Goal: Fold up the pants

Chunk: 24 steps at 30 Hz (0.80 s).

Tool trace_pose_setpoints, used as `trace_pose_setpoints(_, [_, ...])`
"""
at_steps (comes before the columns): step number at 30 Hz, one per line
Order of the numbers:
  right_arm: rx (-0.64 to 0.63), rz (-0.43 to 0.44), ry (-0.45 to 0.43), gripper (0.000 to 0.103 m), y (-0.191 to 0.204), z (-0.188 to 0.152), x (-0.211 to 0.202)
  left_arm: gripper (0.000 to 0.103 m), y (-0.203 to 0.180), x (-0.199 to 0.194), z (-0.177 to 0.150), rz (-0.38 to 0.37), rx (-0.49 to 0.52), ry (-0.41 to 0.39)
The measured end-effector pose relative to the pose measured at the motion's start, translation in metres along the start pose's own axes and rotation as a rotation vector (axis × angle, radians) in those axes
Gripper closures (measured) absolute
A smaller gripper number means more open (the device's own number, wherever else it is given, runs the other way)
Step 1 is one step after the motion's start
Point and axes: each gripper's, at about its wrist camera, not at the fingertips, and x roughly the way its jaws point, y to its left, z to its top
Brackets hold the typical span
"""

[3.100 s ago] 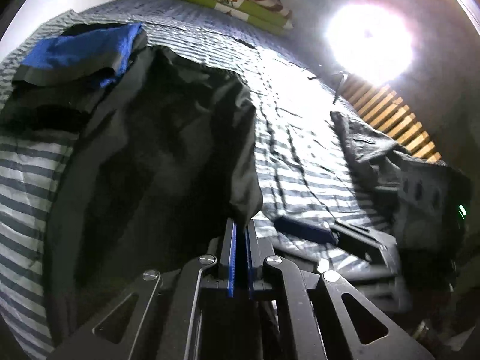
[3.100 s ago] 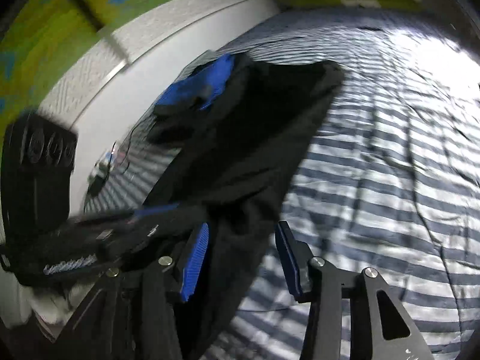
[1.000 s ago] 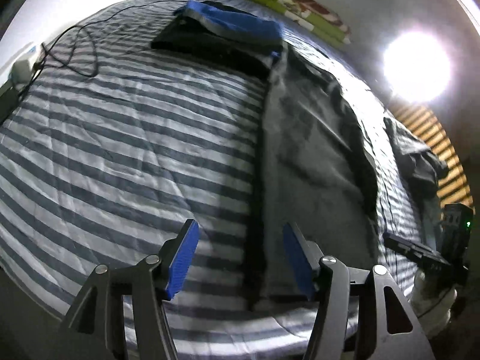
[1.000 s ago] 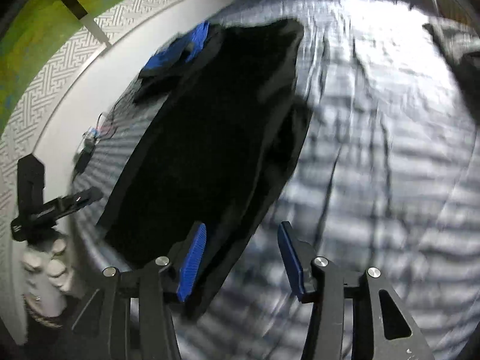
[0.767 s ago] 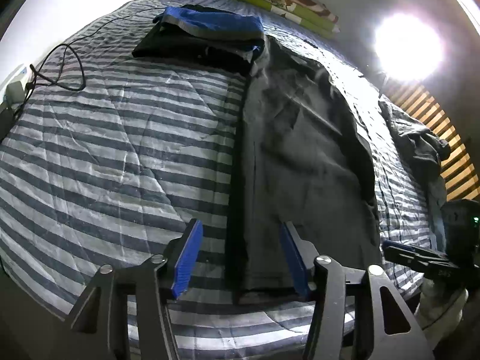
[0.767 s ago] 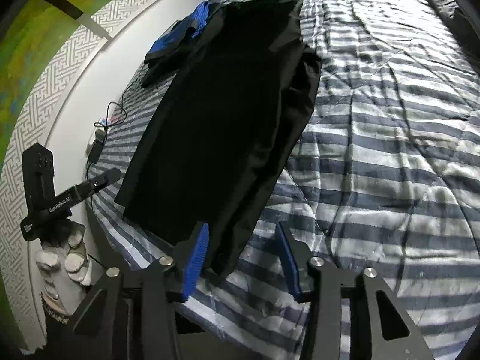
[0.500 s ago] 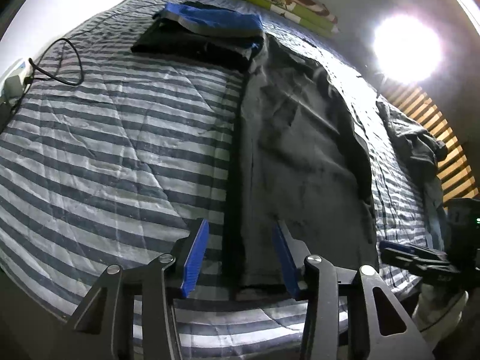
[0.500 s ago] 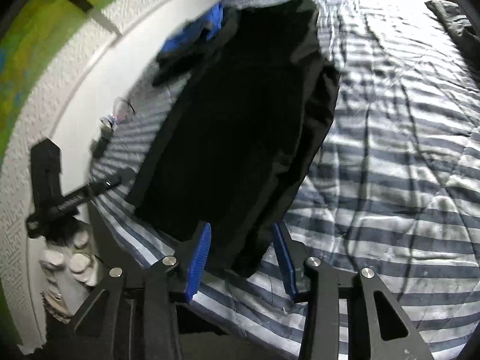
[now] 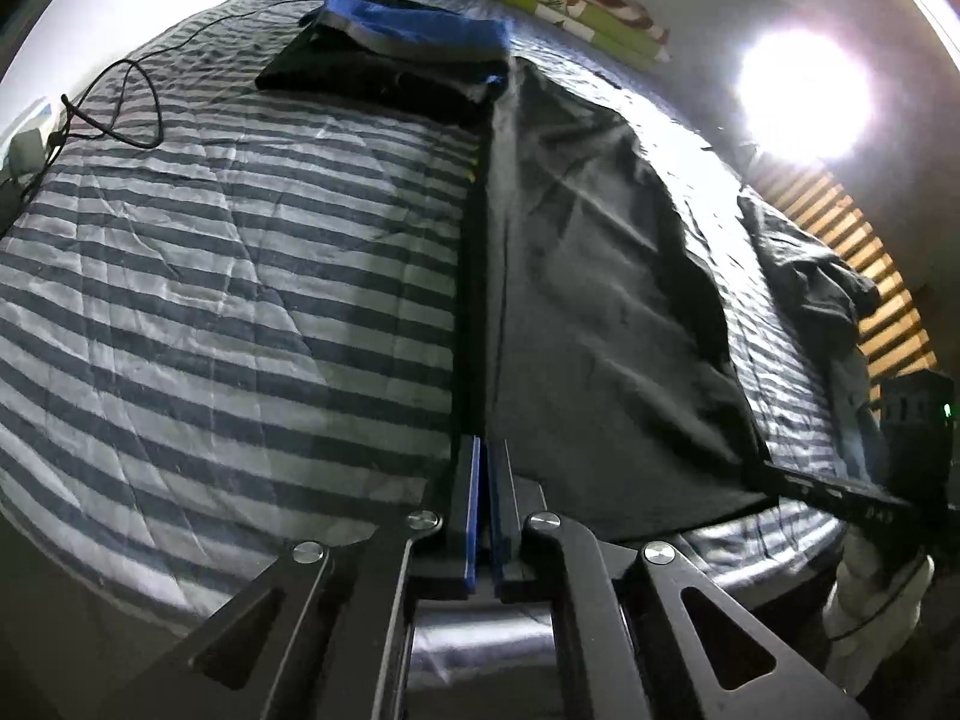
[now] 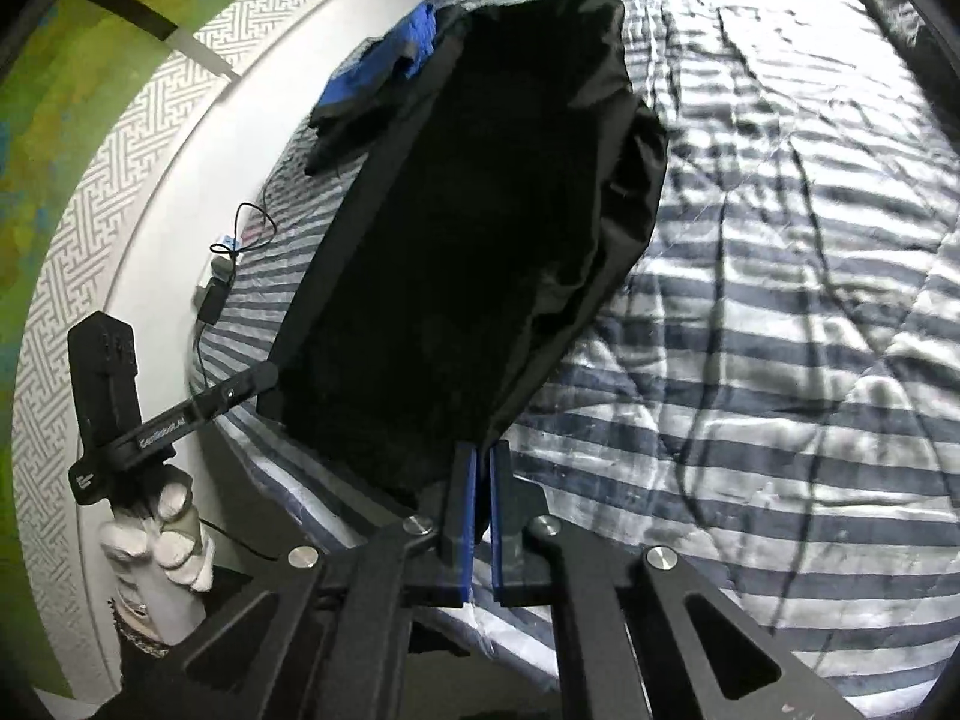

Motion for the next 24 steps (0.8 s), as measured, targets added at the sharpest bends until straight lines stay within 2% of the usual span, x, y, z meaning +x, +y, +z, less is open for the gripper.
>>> trace_pose_setpoints(6, [-0.024, -0.076, 0.031, 0.100, -0.002, -0.007, 0.014, 0.101, -0.001, 0.019, -0.007, 0.013, 0.000, 0.059])
trace_pose_setpoints(11, [0.081, -0.005, 0.015, 0.095, -0.021, -0.005, 0.003, 0.101, 0.001, 0.010, -0.001, -0.007, -0.015, 0.032])
trace_pose_setpoints(16, [0.089, 0.050, 0.011, 0.095, -0.022, -0.003, -0.003, 0.101, -0.005, 0.013, -0.001, -0.017, -0.004, 0.040])
trace_pose_setpoints(23, [0.033, -0.017, 0.085, 0.095, -0.007, -0.007, 0.023, 0.101, -0.008, 0.011, -0.002, -0.022, 0.005, 0.043])
trace_pose_setpoints(24, [0.015, -0.046, 0.091, 0.098, -0.005, -0.009, 0.026, 0.101, -0.007, 0.011, -0.002, -0.033, -0.002, 0.047])
